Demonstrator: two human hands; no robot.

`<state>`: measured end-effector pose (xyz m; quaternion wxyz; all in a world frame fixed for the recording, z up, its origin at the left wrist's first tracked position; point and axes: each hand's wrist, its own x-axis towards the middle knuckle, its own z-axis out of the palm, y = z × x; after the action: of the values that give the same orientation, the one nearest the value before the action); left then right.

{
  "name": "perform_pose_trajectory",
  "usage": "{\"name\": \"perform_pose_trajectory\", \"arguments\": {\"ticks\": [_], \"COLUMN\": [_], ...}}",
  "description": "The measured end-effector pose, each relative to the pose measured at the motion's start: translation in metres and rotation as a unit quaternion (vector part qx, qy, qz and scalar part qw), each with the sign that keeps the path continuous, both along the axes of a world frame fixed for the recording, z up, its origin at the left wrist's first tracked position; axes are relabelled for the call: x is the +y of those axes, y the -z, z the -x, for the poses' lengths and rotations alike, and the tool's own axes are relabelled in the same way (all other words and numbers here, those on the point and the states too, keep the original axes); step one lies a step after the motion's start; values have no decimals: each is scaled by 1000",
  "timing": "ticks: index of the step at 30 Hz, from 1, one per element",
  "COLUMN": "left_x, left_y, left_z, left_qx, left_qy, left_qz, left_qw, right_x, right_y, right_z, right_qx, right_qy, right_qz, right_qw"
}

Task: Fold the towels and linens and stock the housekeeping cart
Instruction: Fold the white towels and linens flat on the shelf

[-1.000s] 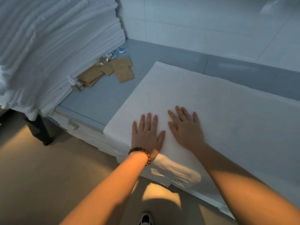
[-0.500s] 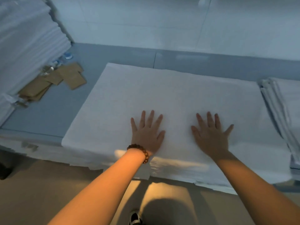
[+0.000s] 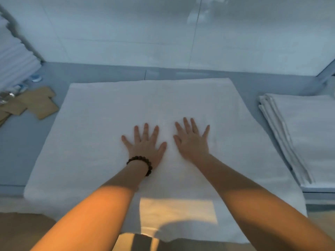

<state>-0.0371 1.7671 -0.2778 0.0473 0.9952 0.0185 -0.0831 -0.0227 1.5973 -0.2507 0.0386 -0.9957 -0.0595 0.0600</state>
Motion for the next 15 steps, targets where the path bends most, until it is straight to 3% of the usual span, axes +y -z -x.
{"name": "perform_pose_trajectory", "arguments": {"ticks": [2, 4, 6, 8, 10, 12, 15], "left_x": [2, 5, 8, 8, 7, 6, 6], "left_y": [0, -1, 0, 0, 0, 0, 0], "left_z": [-9, -17, -25, -30, -34, -38, -45], "left_qx": [-3, -2, -2, 1, 2, 3, -1], "left_qy": [-3, -3, 2, 6, 10, 15, 24], "left_qz": [-1, 0, -3, -7, -8, -10, -13], "left_qw": [1000, 1000, 1000, 1000, 1000, 1000, 1000], "right_x": [17, -6, -66, -127, -150, -118, -38], "right_y": [10, 15, 14, 5, -2, -2, 12], "right_z": [23, 31, 19, 7, 0, 0, 19], "right_qx": [2, 9, 9, 38, 64, 53, 26], "right_qy": [-63, -64, 40, 175, 250, 205, -15], "right_qz": [-19, -5, 7, 24, 32, 16, -9], "right_qw": [998, 998, 999, 984, 966, 977, 999]}}
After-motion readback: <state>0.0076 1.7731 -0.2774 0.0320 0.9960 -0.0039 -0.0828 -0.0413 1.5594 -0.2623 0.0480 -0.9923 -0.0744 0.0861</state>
